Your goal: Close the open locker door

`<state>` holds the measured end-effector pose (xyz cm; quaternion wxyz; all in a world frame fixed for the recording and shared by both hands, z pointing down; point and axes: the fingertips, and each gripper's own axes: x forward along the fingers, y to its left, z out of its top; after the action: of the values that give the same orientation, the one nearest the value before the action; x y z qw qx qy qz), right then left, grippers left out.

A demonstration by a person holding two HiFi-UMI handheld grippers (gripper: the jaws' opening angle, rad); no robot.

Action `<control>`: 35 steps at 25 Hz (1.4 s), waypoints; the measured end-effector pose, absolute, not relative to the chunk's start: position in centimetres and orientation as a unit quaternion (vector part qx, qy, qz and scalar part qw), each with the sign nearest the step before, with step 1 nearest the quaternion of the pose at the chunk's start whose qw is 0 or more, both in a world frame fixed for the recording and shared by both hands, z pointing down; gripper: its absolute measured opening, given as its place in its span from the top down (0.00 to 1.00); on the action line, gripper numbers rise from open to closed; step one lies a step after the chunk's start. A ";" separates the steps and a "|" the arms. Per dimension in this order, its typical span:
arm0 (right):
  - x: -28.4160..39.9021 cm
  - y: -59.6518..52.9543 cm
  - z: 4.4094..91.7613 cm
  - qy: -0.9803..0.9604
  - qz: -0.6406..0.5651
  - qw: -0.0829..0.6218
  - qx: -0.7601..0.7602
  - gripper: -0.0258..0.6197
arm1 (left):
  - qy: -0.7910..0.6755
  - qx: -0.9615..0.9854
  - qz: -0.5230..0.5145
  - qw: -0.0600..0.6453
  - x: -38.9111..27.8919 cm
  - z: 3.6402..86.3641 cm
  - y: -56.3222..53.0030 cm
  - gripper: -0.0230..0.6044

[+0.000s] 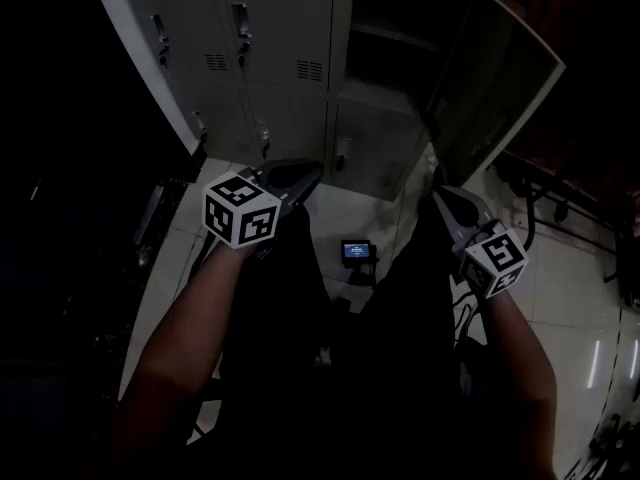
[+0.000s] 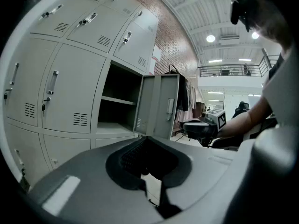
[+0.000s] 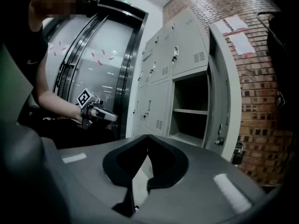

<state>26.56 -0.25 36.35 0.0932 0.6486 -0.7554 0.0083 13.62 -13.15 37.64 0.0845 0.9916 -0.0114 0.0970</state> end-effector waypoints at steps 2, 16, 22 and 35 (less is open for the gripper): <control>26.8 -0.1 36.6 -0.753 0.013 0.094 0.651 0.95 | -0.010 0.992 0.099 0.082 13.6 37.7 -13.1 0.94; 28.6 1.0 36.4 -0.748 0.023 0.107 0.654 0.88 | -0.006 0.991 0.100 0.087 13.6 37.9 -13.1 0.94; 30.3 2.5 33.0 -0.733 -0.009 0.083 0.675 0.80 | -0.007 0.991 0.105 0.081 13.4 38.0 -12.9 0.94; 40.4 1.3 29.3 -0.717 0.007 0.006 0.697 0.59 | -0.011 0.992 0.100 0.079 14.1 37.9 -12.8 0.94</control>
<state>40.37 1.33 29.32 0.0063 0.6974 -0.7167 0.0072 14.06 -12.79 37.91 0.0789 0.9918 -0.0113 0.1002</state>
